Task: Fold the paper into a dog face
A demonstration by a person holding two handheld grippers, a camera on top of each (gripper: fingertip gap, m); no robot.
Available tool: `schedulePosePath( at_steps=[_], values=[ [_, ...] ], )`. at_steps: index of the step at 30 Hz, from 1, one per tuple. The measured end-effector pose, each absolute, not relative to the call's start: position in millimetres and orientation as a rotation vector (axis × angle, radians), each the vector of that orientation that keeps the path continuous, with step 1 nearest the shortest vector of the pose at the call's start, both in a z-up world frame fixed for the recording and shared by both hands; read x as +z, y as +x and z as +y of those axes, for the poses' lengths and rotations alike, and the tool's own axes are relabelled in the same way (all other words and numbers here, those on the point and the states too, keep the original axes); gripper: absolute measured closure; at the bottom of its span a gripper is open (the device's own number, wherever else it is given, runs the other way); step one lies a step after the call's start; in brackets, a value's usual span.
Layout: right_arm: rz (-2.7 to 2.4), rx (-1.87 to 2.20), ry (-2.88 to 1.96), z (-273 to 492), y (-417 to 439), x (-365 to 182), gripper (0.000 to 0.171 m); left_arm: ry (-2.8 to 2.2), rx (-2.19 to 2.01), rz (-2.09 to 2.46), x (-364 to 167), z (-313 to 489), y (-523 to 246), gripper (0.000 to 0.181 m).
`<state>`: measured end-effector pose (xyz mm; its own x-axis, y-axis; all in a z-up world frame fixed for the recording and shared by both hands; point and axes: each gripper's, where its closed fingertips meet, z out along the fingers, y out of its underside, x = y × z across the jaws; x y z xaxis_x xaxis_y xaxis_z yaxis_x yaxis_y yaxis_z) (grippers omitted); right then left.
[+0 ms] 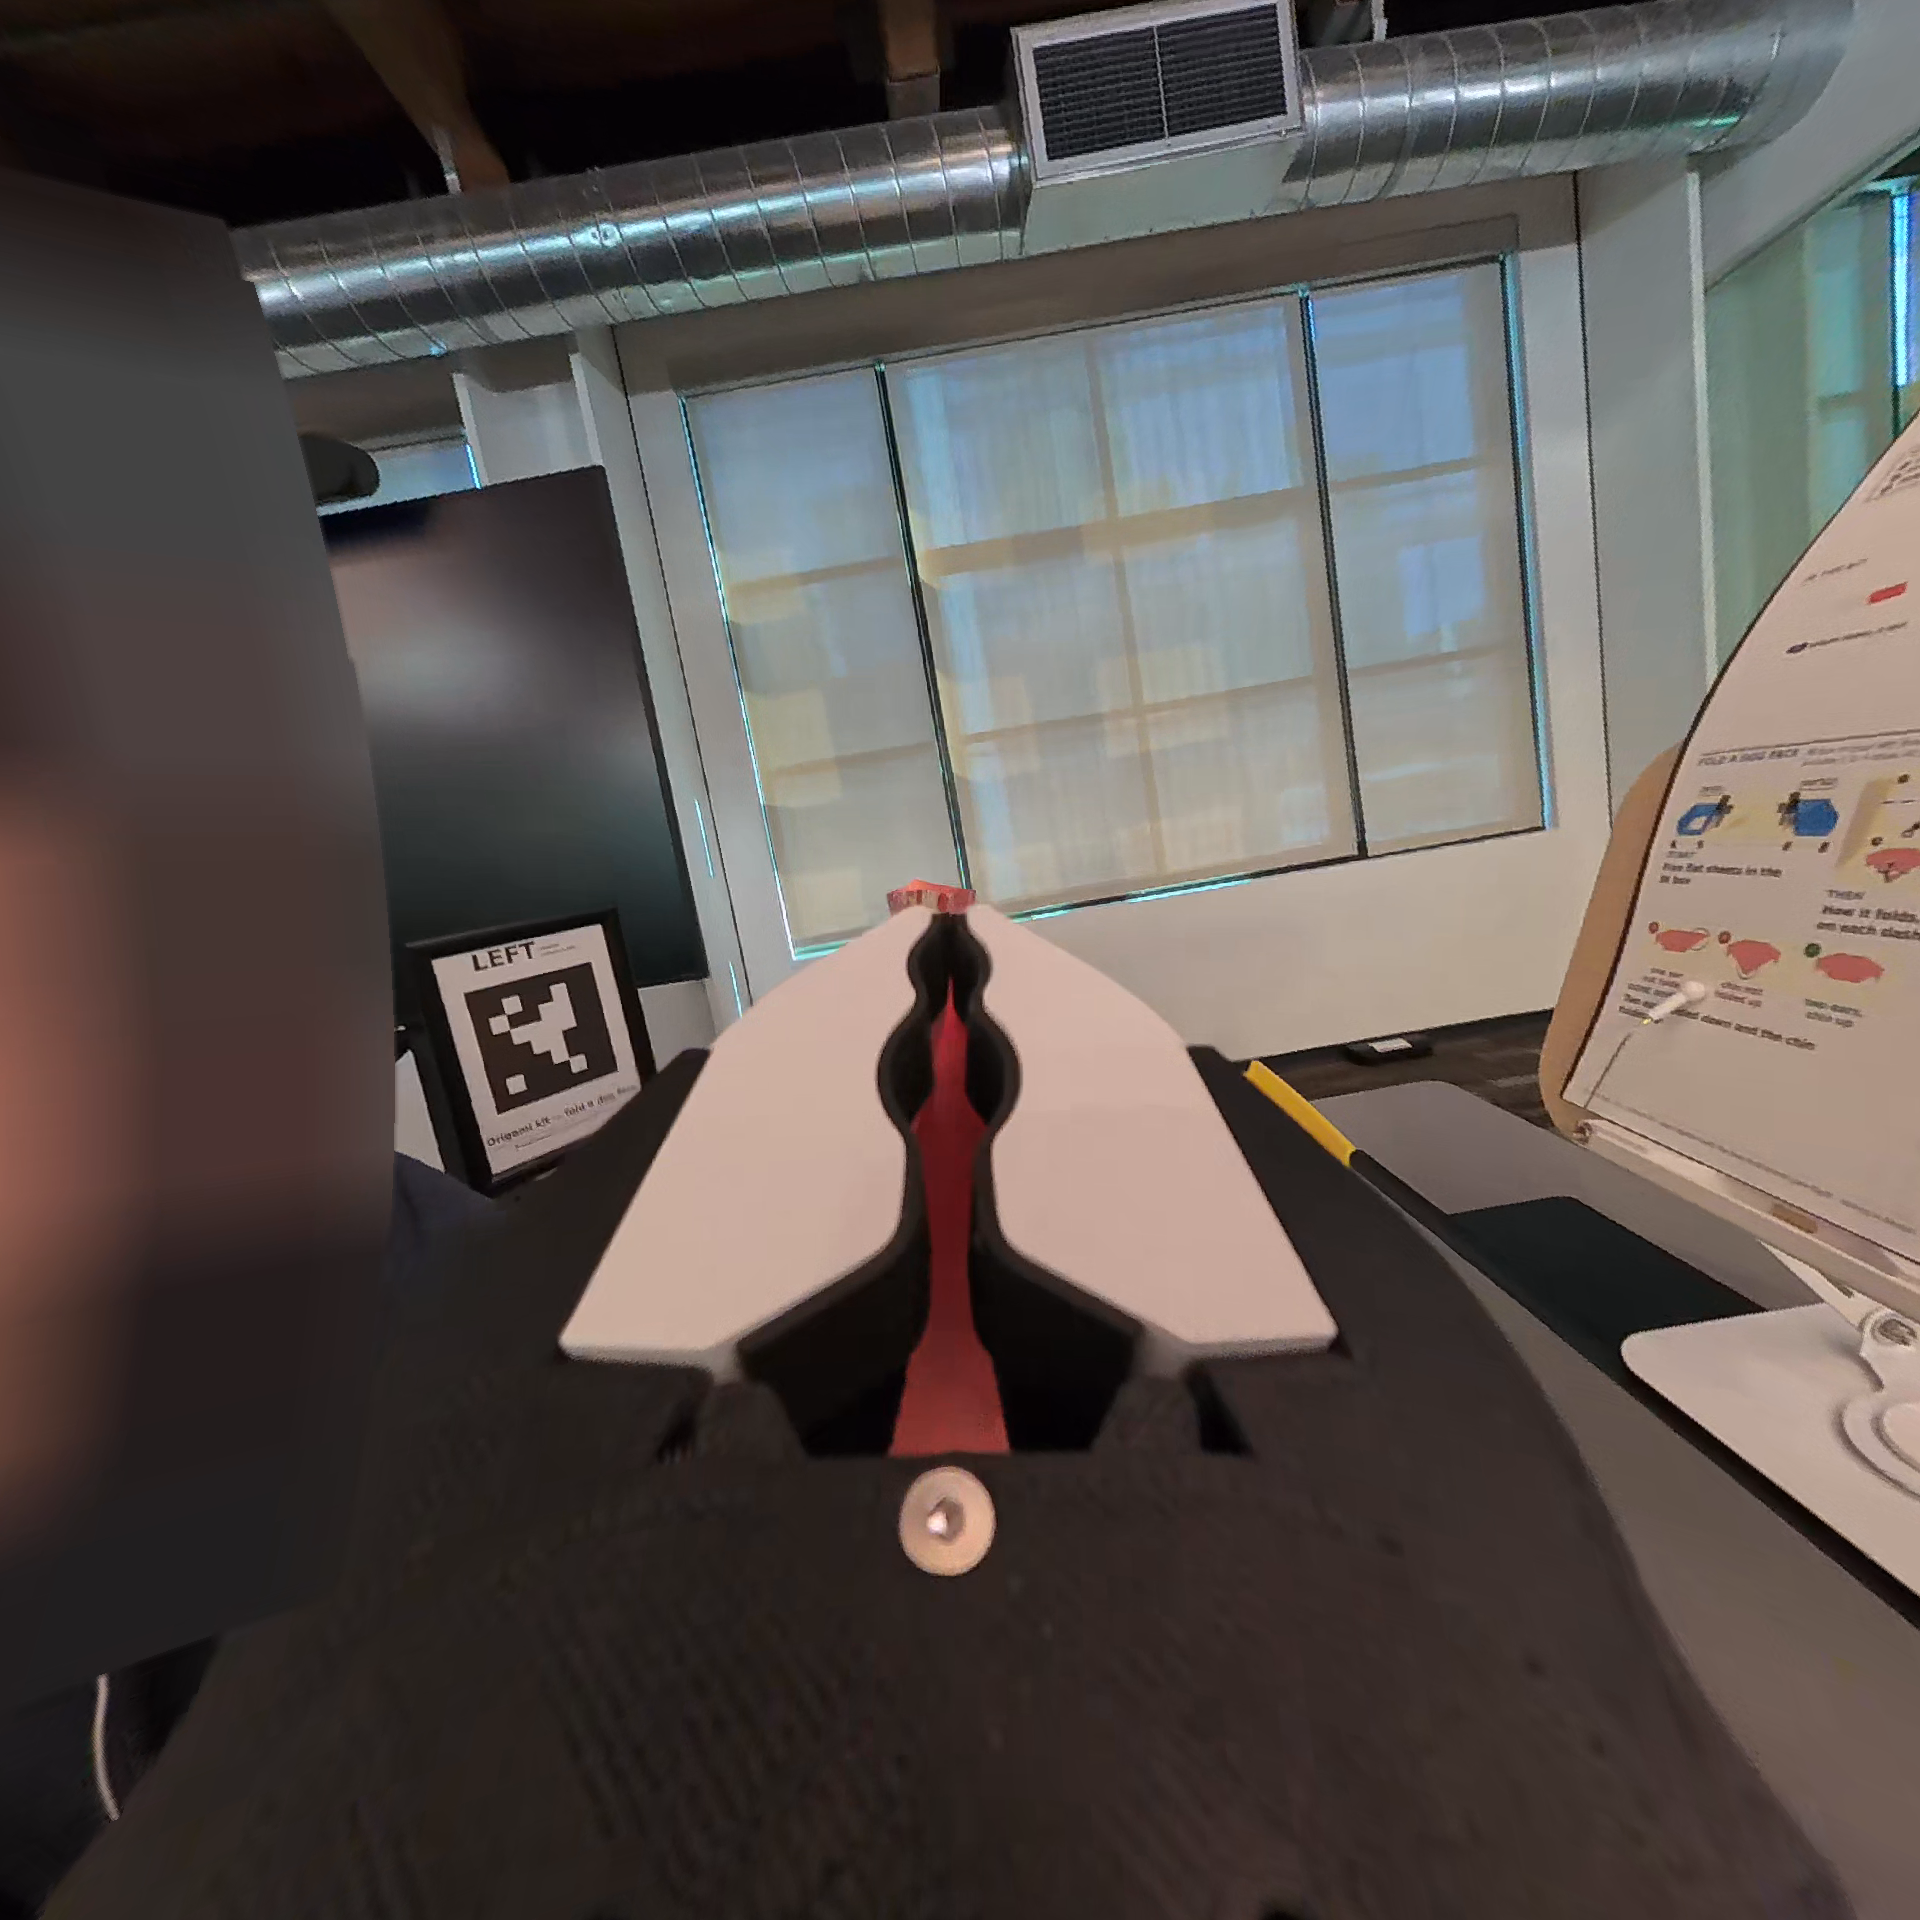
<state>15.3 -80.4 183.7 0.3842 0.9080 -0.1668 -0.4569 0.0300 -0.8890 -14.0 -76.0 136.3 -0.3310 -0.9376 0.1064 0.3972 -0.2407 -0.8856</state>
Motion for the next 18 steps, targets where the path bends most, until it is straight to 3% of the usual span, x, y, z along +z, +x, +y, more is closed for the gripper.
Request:
schedulePosePath(
  at_steps=[8,18],
  values=[
    [-0.579,0.956,-1.13,-75.5,7.8,177.1,0.17,-0.803,-1.831,0.918,135.1,-72.6,-19.1,0.179],
    [-0.502,0.979,-1.125,-69.8,11.8,178.6,0.17,-0.827,-1.801,0.909,135.0,-70.5,-17.8,0.178]
  ],
)
